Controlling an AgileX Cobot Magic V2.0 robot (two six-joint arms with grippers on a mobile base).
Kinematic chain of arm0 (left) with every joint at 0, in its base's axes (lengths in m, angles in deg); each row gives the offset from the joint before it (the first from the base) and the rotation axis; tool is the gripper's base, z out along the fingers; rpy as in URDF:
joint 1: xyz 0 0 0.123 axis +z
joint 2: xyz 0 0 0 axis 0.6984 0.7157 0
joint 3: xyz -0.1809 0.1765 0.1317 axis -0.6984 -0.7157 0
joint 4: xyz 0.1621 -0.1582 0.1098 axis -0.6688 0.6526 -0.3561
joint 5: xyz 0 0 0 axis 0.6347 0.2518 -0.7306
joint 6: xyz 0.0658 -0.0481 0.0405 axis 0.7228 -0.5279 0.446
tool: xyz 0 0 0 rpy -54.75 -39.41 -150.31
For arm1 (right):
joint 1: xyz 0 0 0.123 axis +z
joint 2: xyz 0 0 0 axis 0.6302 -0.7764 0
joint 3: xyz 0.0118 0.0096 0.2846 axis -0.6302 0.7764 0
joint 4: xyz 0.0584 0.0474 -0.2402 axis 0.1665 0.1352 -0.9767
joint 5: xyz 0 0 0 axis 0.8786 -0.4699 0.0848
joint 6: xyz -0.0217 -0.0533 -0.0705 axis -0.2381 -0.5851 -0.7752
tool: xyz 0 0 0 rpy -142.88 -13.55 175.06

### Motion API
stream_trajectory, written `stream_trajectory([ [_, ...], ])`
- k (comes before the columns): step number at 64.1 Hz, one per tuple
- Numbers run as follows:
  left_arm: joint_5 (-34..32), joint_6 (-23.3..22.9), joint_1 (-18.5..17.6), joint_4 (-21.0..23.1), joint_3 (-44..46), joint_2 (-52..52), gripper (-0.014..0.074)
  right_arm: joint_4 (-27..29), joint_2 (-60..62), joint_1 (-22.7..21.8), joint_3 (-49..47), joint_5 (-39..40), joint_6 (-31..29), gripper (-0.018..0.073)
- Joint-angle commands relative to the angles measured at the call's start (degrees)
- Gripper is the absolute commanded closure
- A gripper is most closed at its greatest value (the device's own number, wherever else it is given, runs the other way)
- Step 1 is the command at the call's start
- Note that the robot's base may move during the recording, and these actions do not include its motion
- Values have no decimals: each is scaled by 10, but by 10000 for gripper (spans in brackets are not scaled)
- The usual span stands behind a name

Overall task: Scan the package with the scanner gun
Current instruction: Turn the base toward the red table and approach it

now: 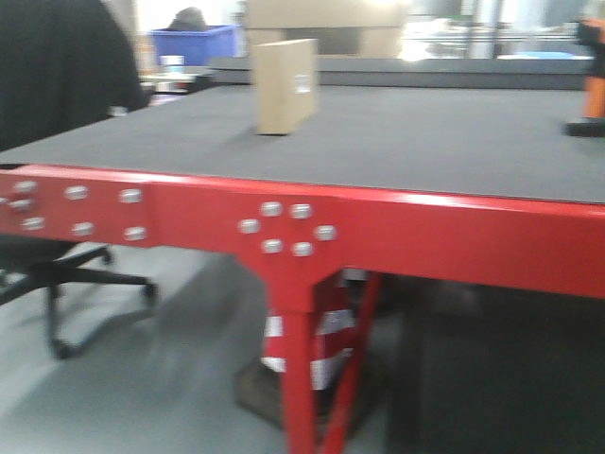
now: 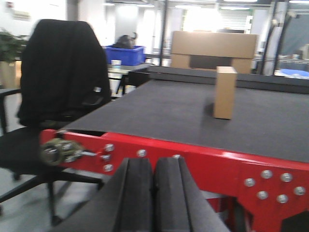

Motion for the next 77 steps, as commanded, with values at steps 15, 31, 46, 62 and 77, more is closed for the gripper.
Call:
stream_trajectory([
  [15, -10, -1, -3, -1, 2, -2, 707, -3, 2, -2, -2, 13, -1, 724],
  [31, -10, -1, -3, -1, 2, -2, 707, -3, 2, -2, -2, 13, -1, 724],
  [46, -10, -1, -3, -1, 2, -2, 707, -3, 2, -2, -2, 13, -1, 724],
  [62, -10, -1, -3, -1, 2, -2, 707, -3, 2, -2, -2, 13, -1, 724],
  [77, -10, -1, -3, -1, 2, -2, 707, -3, 2, -2, -2, 13, -1, 724],
])
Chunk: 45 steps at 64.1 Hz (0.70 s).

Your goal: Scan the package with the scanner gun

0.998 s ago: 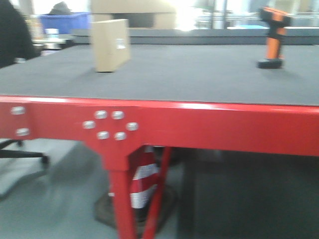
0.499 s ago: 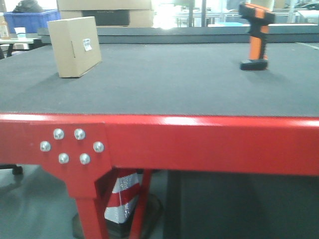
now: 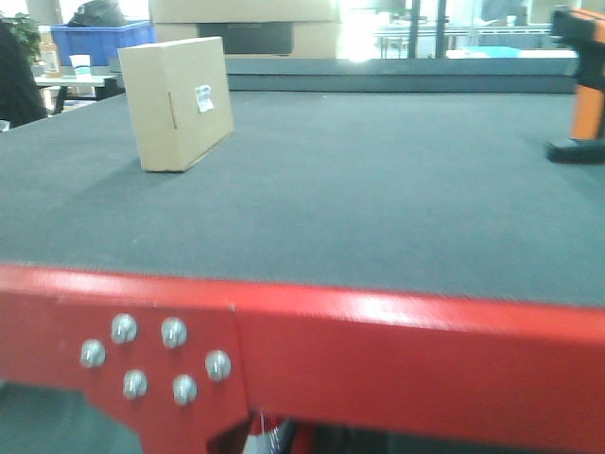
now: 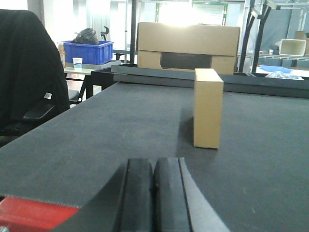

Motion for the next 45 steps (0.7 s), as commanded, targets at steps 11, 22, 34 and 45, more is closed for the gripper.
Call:
stream_trajectory([
  [11, -10, -1, -3, -1, 2, -2, 707, -3, 2, -2, -2, 13, -1, 724],
  [22, -10, -1, -3, -1, 2, -2, 707, -3, 2, -2, -2, 13, -1, 724],
  [34, -10, -1, -3, -1, 2, -2, 707, -3, 2, -2, -2, 13, -1, 724],
  [45, -10, -1, -3, -1, 2, -2, 707, -3, 2, -2, -2, 13, -1, 724],
])
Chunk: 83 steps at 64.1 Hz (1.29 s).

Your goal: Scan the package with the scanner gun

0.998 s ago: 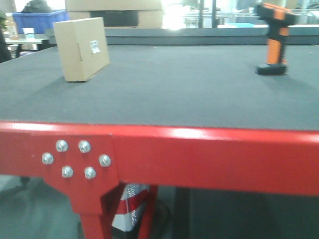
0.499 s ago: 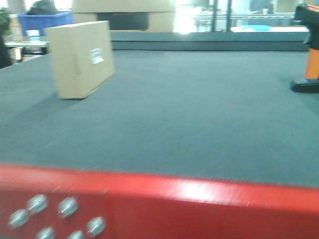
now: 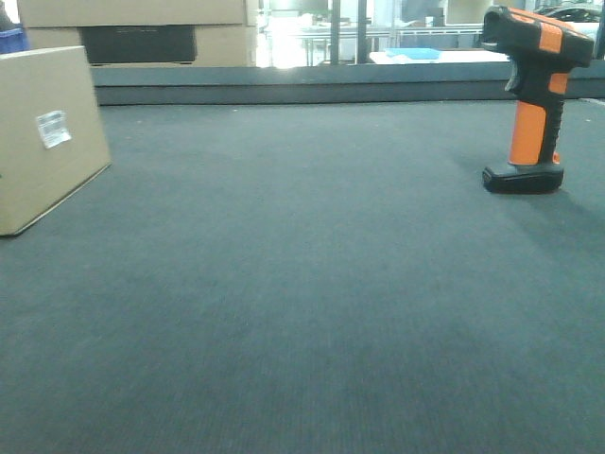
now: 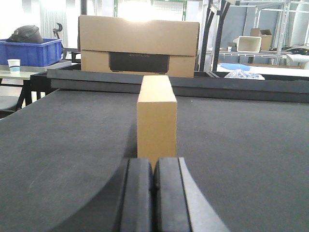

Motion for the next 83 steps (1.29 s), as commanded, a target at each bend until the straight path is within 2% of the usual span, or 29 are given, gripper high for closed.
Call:
stream_trajectory([
  [1, -10, -1, -3, -1, 2, -2, 707, -3, 2, -2, -2, 13, -1, 724],
  [72, -10, -1, -3, -1, 2, -2, 707, -3, 2, -2, -2, 13, -1, 724],
  [78, -28, -1, -3, -1, 2, -2, 707, -3, 2, -2, -2, 13, -1, 724],
  [80, -16, -1, -3, -1, 2, -2, 707, -3, 2, -2, -2, 13, -1, 724],
  [83, 36, -1, -3, -1, 29, -2, 707, -3, 2, -2, -2, 13, -1, 724],
])
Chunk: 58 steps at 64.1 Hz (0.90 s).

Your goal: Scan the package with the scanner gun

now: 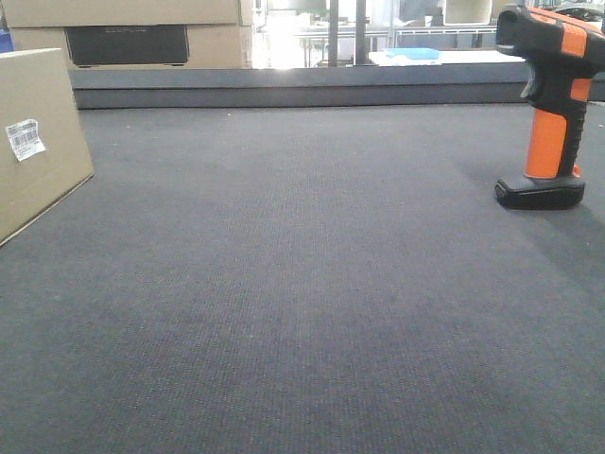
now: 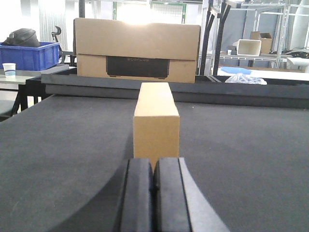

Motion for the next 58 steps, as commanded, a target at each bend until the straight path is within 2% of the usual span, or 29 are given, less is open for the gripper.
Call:
stream_trajectory([
  [1, 48, -1, -3, -1, 34, -2, 707, -3, 2, -2, -2, 13, -1, 724],
  [6, 149, -1, -3, -1, 97, -2, 707, -3, 2, -2, -2, 13, -1, 724],
  [10, 202, -1, -3, -1, 145, 18, 707, -3, 2, -2, -2, 13, -1, 724],
  [20, 294, -1, -3, -5, 240, 119, 707, -3, 2, -2, -2, 13, -1, 724],
  [26, 325, -1, -3, 4, 292, 212, 707, -3, 2, -2, -2, 13, -1, 724],
  [37, 315, -1, -3, 19, 415, 417, 707, -3, 2, -2, -2, 13, -1, 724],
  [48, 319, -1, -3, 19, 527, 554, 707, -3, 2, -2, -2, 13, -1, 724],
  [58, 417, -1, -3, 19, 652, 669, 707, -3, 2, -2, -2, 13, -1, 724],
])
